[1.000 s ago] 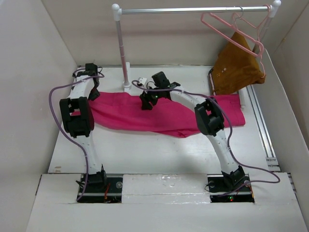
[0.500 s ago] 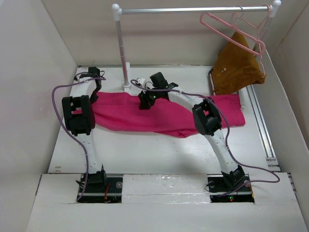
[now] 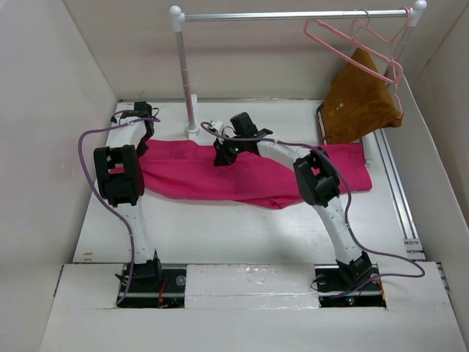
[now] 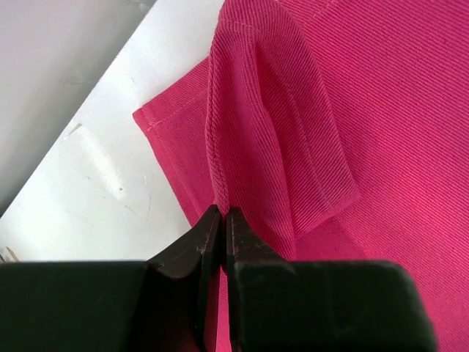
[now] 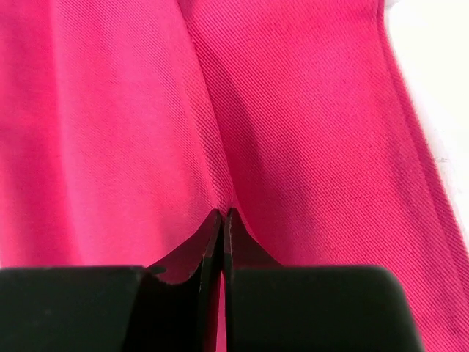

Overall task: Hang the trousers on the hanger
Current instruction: Fold the trousers at the center of the board.

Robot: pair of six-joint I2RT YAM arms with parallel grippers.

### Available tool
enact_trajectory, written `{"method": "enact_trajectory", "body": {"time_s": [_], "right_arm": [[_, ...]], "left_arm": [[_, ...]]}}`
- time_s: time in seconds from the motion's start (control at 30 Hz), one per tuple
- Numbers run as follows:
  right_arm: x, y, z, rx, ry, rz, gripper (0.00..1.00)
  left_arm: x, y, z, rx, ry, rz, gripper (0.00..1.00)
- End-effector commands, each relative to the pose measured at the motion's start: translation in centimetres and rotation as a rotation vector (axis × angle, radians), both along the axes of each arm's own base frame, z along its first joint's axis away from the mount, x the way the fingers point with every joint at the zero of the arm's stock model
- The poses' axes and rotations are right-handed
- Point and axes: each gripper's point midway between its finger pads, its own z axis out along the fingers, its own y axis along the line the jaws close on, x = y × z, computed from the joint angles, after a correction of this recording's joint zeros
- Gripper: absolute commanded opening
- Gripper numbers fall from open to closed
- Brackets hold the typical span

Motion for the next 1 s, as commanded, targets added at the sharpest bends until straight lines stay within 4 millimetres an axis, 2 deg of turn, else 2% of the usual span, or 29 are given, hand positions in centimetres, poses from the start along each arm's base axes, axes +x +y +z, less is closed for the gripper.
{"method": "enact_trajectory", "body": {"time_s": [0.0, 0.07, 0.1, 0.17, 0.2, 0.27, 0.3, 0.33, 0.37, 0.4, 0.43, 0.53, 0.57, 0.6, 0.63, 0.67, 0.73, 0.77, 0.8, 0.87, 0.9, 0.93, 0.97], "right_arm": [[1.9, 0.4, 8.3, 0.149, -0.139, -0.004, 0.03], [2.7, 0.1, 8.6, 0.15, -0.143, -0.024, 0.01], [3.7, -0.1, 8.1, 0.139, -0.137, -0.045, 0.0], [3.9, -0.1, 7.9, 0.133, -0.131, -0.05, 0.0], [4.6, -0.6, 7.7, 0.128, -0.13, -0.068, 0.0], [6.0, -1.2, 6.5, 0.107, -0.125, -0.11, 0.0], [6.6, -1.6, 6.2, 0.102, -0.125, -0.129, 0.0], [7.2, -1.6, 6.1, 0.096, -0.131, -0.148, 0.0], [7.4, -1.6, 5.3, 0.088, -0.115, -0.166, 0.0], [8.3, -2.4, 5.1, 0.075, -0.121, -0.207, 0.0], [9.0, -2.9, 5.2, 0.073, -0.13, -0.232, 0.0], [10.6, -3.9, 5.6, 0.07, -0.15, -0.329, 0.0], [10.8, -3.8, 5.9, 0.087, -0.146, -0.347, 0.18], [10.8, -3.7, 5.9, 0.094, -0.138, -0.354, 0.3], [10.7, -3.6, 5.9, 0.101, -0.127, -0.35, 0.5], [10.7, -3.5, 5.9, 0.104, -0.117, -0.35, 0.52], [10.6, -3.5, 6.6, 0.108, -0.121, -0.349, 0.56], [10.5, -3.5, 7.0, 0.113, -0.13, -0.349, 0.59], [10.0, -3.7, 7.9, 0.12, -0.137, -0.342, 0.61], [9.0, -3.4, 8.8, 0.131, -0.156, -0.321, 0.66], [8.1, -3.0, 9.4, 0.134, -0.162, -0.3, 0.69], [7.3, -3.6, 10.2, 0.134, -0.171, -0.3, 0.69], [6.3, -3.1, 10.6, 0.131, -0.18, -0.282, 0.69]], "left_arm": [[-0.3, 0.9, 6.2, 0.066, -0.114, 0.029, 0.0], [0.1, 0.9, 7.4, 0.064, -0.149, 0.024, 0.0], [1.3, 0.9, 8.2, 0.061, -0.175, 0.016, 0.0], [1.5, 0.8, 8.1, 0.051, -0.164, 0.012, 0.0], [2.4, 0.8, 9.0, 0.052, -0.192, 0.011, 0.0], [3.1, 0.9, 7.5, 0.047, -0.144, 0.005, 0.0], [4.2, 1.0, 8.3, 0.053, -0.173, 0.009, 0.0], [4.7, 1.1, 6.9, 0.054, -0.14, 0.007, 0.0], [4.8, 1.3, 6.6, 0.064, -0.12, 0.012, 0.0], [5.6, 1.3, 7.4, 0.064, -0.146, 0.017, 0.0], [6.0, 1.3, 6.9, 0.057, -0.145, 0.024, 0.0], [7.6, 0.2, 7.5, 0.048, -0.201, -0.019, 0.0], [8.2, -0.1, 7.3, 0.029, -0.218, -0.037, 0.05], [8.3, -0.3, 7.2, 0.017, -0.219, -0.041, 0.05], [8.6, -0.6, 6.3, -0.005, -0.209, -0.052, 0.23], [8.3, -0.6, 5.9, -0.008, -0.182, -0.053, 0.43], [8.3, -0.3, 5.9, 0.008, -0.169, -0.039, 0.56], [8.0, -0.3, 6.1, 0.008, -0.165, -0.03, 0.68], [7.6, -0.4, 6.0, 0.005, -0.163, -0.03, 0.7], [7.7, -0.7, 8.9, -0.003, -0.268, -0.033, 0.74], [6.5, -0.9, 7.8, -0.015, -0.249, -0.025, 0.76], [6.0, -1.5, 10.8, -0.041, -0.341, -0.036, 0.77], [6.2, -1.1, 11.9, -0.046, -0.418, -0.028, 0.77]]}}
